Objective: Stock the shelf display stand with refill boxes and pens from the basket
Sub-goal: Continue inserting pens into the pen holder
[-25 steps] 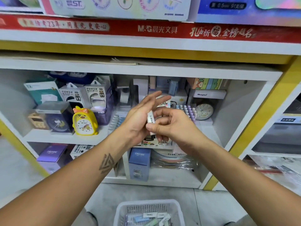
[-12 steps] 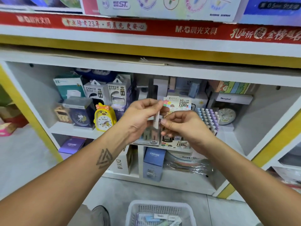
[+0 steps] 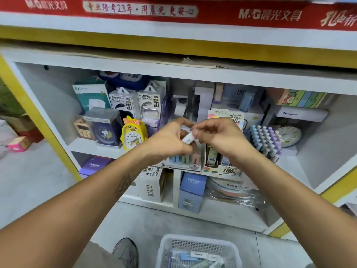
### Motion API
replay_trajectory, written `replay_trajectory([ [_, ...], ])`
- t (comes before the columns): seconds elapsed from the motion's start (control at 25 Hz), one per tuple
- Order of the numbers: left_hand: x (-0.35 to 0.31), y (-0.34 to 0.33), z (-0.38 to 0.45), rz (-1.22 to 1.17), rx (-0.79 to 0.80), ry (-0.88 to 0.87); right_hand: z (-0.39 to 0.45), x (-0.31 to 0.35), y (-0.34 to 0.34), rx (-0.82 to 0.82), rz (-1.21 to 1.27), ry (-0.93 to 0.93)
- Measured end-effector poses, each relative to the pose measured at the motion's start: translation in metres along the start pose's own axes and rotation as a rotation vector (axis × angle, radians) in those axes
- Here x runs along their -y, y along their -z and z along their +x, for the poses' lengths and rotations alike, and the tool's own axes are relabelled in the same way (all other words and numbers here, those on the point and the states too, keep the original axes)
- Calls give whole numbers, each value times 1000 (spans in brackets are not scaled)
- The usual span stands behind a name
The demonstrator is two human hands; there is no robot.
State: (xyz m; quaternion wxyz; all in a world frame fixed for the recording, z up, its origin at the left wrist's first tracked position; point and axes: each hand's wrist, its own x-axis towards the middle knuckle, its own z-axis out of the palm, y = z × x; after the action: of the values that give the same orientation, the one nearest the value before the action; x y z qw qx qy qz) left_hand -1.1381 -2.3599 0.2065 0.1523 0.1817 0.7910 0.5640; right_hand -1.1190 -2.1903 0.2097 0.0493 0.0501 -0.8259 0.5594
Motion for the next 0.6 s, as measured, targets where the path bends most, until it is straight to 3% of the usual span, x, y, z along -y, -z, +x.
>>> replay_trajectory([
  [0.16,12,22,1,183,53,45,8,-3,10,-26,29,-52],
  [0.4,23,31,9,444,-142,22,9,-4,23,16,69,-41],
  [0.6,16,14,11,533,-99,-55,3,1,49,23,-295,48],
])
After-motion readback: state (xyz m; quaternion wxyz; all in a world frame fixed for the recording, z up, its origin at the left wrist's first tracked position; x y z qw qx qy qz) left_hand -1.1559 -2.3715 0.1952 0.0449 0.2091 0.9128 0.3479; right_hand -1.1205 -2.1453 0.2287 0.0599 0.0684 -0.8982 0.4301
